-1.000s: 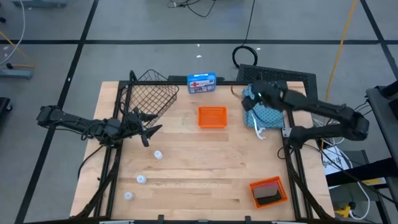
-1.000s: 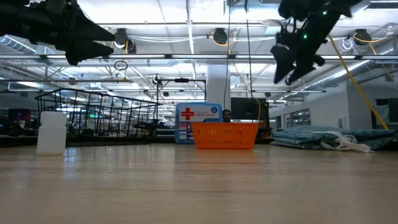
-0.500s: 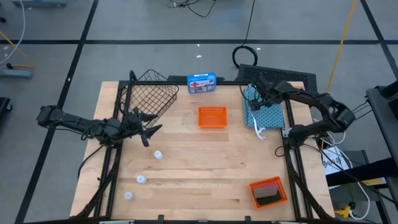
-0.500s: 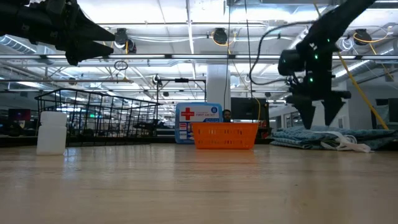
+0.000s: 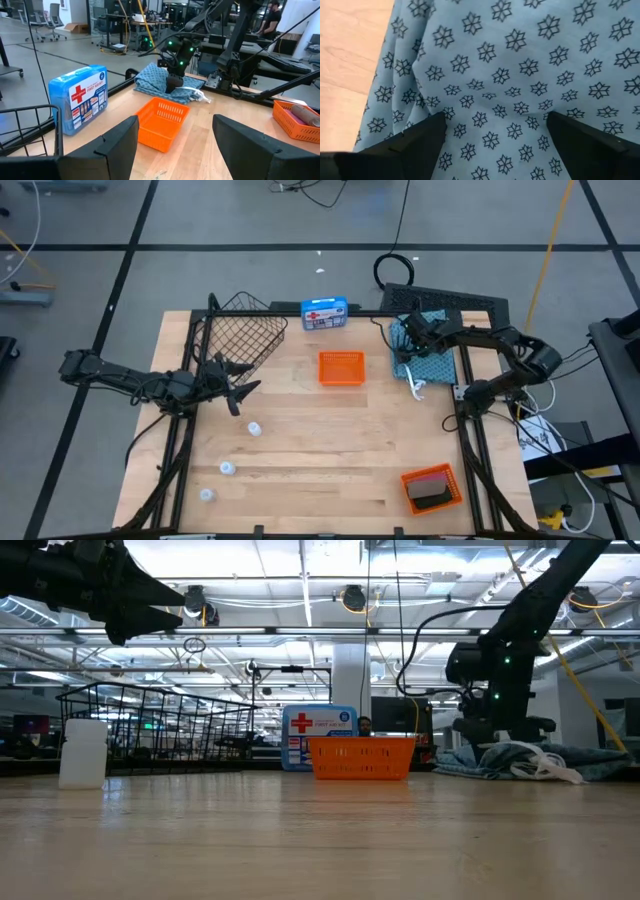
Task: Pick & place medical supplies in basket/bin
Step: Put the blue patient gown into the black wire basket
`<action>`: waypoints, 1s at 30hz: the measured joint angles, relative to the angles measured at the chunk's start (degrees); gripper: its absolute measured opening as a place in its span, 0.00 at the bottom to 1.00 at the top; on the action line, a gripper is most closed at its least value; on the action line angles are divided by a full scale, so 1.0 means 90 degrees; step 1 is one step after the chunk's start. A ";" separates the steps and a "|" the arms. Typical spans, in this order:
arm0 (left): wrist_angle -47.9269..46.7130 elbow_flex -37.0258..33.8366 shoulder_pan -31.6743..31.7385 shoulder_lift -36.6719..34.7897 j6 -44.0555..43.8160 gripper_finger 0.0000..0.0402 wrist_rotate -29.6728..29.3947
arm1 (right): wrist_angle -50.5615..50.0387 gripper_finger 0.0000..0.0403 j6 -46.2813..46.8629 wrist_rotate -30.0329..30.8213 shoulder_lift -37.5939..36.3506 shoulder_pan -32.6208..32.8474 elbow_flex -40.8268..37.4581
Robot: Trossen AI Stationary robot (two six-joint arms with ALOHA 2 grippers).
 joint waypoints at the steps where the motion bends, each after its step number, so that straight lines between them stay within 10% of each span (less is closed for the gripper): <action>1: 0.0001 0.0000 -0.0001 0.0002 0.0000 0.66 0.0000 | 0.0004 0.85 0.0035 -0.0017 0.0024 0.0024 -0.0004; 10: 0.0002 0.0000 -0.0002 0.0002 -0.0002 0.66 0.0000 | -0.0060 0.68 0.0229 -0.0013 0.0267 0.0128 -0.0015; 22: 0.0023 0.0000 -0.0001 0.0002 0.0000 0.66 0.0000 | 0.0090 0.06 0.0110 0.0218 0.0271 0.0224 -0.0158; 30: 0.0023 0.0000 -0.0001 0.0002 0.0000 0.66 0.0000 | 0.0282 0.06 -0.0361 0.0089 -0.0056 0.0231 -0.0237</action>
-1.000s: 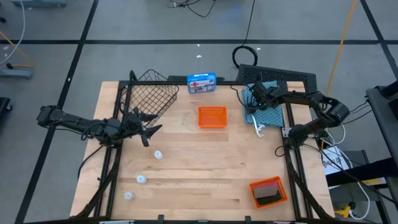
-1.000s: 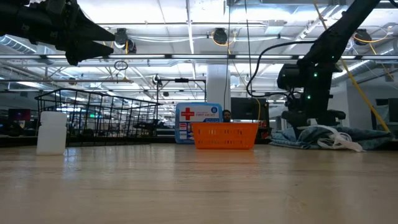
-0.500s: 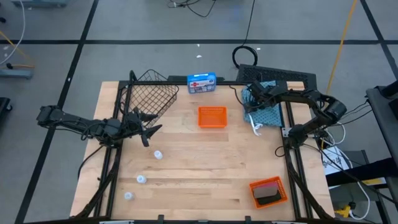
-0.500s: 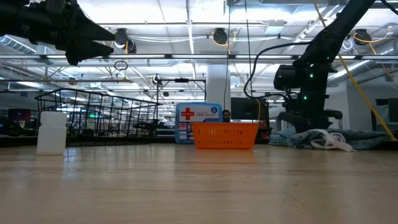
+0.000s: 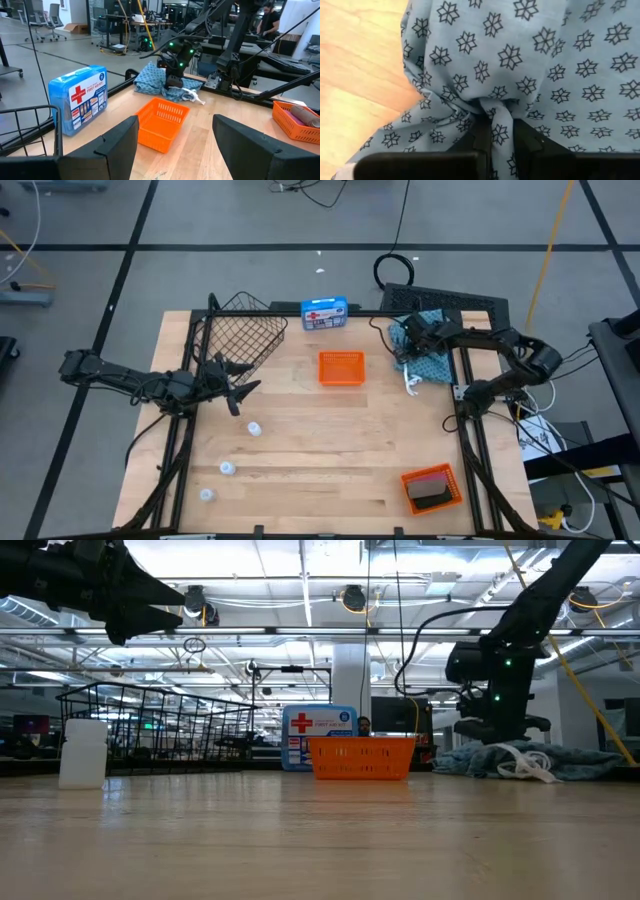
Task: Pick & place medical supplies in basket/bin
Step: Put the blue patient gown into the black wire basket
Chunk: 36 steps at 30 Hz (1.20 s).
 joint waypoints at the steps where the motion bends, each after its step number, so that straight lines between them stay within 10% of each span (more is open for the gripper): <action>1: 0.0001 0.0000 0.0000 0.0000 0.0000 0.66 0.0000 | 0.0059 0.06 -0.0024 0.0008 -0.0148 0.0000 0.0000; 20: 0.0012 0.0000 -0.0001 0.0000 0.0000 0.66 -0.0002 | 0.0483 0.06 -0.0080 -0.0738 -0.3737 0.0022 -0.0027; 36: 0.0015 0.0000 0.0000 0.0000 0.0000 0.66 -0.0002 | 0.2311 0.06 -0.0425 -0.1525 -0.4341 0.0608 -0.0012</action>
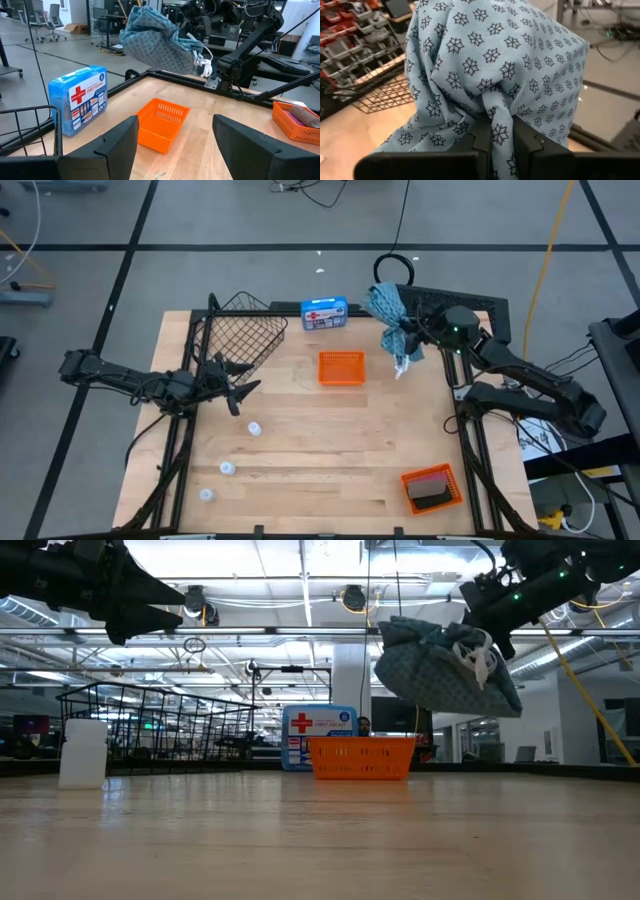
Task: Pick & place medical supplies in basket/bin
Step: Put the blue patient gown into the black wire basket
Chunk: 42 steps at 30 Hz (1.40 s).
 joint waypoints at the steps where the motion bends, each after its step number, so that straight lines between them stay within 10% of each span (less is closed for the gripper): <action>1: 0.0000 0.0000 0.0001 -0.0001 0.0000 0.66 0.0000 | 0.0069 0.06 -0.0027 0.0002 0.0007 0.0055 0.0000; 24: 0.0180 0.0000 0.0001 0.0000 -0.0179 0.66 -0.0002 | 0.1819 0.06 -0.0495 -0.1184 0.0009 0.2270 0.0005; 42: 0.1060 0.0003 0.0089 0.0323 -0.2910 0.66 -0.0057 | 0.3159 0.06 -0.1455 -0.1661 0.0593 0.3292 -0.0447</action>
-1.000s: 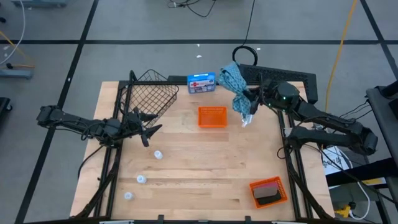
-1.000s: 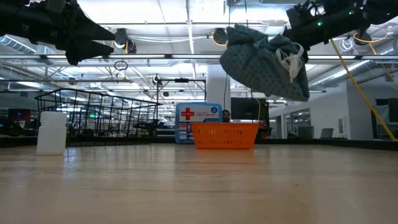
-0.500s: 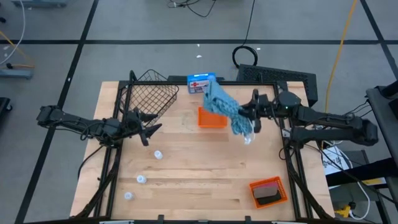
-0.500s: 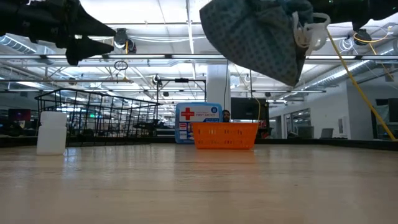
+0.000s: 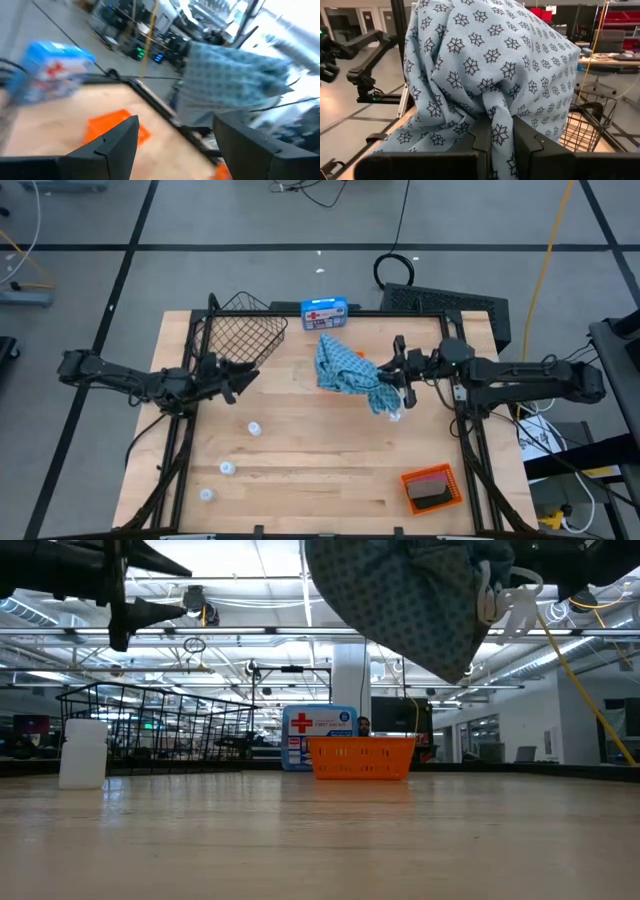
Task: Pick & place medical supplies in basket/bin
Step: Put the blue patient gown into the black wire basket
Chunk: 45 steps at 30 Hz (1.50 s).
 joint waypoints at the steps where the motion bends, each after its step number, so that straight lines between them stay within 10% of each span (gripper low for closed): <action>1: 0.0198 0.0001 0.0029 0.0154 -0.0201 0.66 0.0160 | 0.0088 0.06 -0.0066 0.0002 0.0078 0.0000 0.0000; 10: 0.2556 0.0080 0.0315 0.2243 -0.0996 0.66 0.0743 | 0.1003 0.05 -0.1785 0.0021 0.0741 0.0019 0.0000; 22: 0.1376 0.1842 0.0958 0.3975 -0.0443 0.77 0.1924 | 0.0906 0.06 -0.4410 0.2096 0.1214 0.0707 -0.0005; 45: 0.1337 0.2930 0.1490 0.4517 -0.2697 0.98 0.1967 | 0.1283 0.05 -0.5271 0.2860 0.1211 0.0789 -0.0005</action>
